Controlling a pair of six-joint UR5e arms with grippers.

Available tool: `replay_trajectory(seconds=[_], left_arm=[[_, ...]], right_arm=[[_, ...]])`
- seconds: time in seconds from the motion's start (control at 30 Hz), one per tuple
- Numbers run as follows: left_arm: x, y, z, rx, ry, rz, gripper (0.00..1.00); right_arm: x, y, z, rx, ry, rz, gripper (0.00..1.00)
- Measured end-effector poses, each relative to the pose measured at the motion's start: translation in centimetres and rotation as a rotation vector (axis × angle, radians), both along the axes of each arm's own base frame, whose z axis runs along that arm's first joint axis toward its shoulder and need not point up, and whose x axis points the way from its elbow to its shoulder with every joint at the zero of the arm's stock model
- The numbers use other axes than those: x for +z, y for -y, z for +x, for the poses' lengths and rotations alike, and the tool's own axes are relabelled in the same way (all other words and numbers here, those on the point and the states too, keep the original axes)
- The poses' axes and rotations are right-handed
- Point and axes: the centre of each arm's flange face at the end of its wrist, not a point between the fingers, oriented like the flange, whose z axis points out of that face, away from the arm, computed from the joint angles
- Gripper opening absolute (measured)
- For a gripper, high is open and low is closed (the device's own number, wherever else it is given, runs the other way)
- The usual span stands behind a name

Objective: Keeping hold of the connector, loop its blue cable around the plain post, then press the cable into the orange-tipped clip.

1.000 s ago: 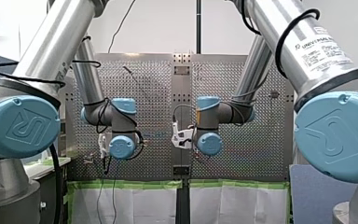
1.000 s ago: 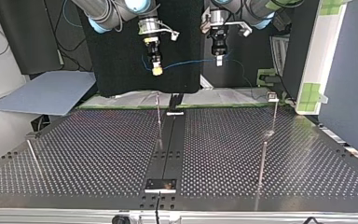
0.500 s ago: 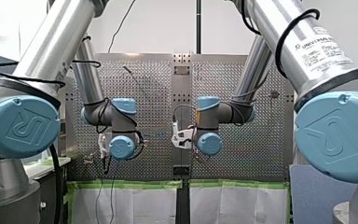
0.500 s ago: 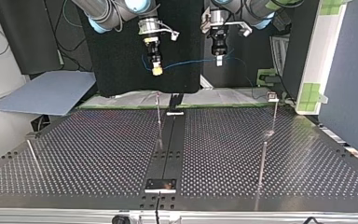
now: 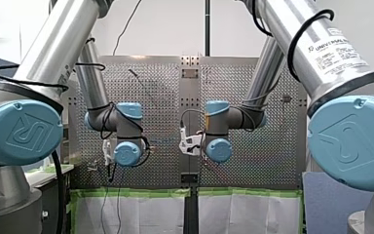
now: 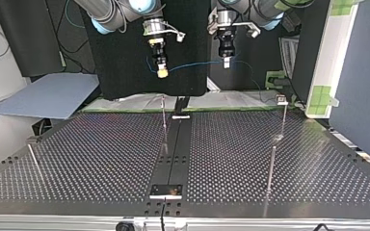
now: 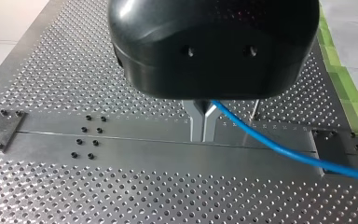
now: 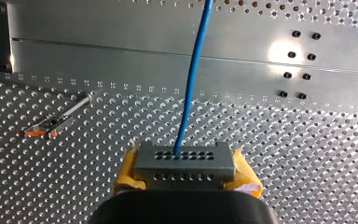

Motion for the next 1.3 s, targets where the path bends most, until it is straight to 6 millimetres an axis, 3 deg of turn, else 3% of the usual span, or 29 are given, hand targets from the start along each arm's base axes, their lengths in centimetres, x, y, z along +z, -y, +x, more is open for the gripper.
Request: replay_trajectory(seconds=[0.9, 1.07, 1.3], left_arm=[[0.0, 0.0, 0.0, 0.0, 0.0, 0.0, 0.0], [0.0, 0.0, 0.0, 0.0, 0.0, 0.0, 0.06], [0.0, 0.0, 0.0, 0.0, 0.0, 0.0, 0.06]], right_arm=[[0.0, 0.0, 0.0, 0.0, 0.0, 0.0, 0.0], [0.0, 0.0, 0.0, 0.0, 0.0, 0.0, 0.0], [0.0, 0.0, 0.0, 0.0, 0.0, 0.0, 0.0]])
